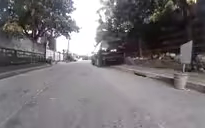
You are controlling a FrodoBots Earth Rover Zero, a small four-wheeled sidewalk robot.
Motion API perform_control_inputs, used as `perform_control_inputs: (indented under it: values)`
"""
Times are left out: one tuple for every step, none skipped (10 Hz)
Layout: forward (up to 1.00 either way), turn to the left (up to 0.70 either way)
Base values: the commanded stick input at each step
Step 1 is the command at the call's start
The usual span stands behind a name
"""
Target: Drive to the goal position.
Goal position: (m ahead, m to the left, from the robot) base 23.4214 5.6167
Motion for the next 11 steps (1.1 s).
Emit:
perform_control_inputs:
  values:
    - [0.87,-0.01]
    - [0.87,-0.01]
    - [0.86,-0.01]
    - [0.86,-0.01]
    - [0.85,-0.01]
    - [0.85,-0.01]
    - [0.85,-0.01]
    - [0.85,0.05]
    - [0.85,0.21]
    - [0.85,0.33]
    - [0.85,0.33]
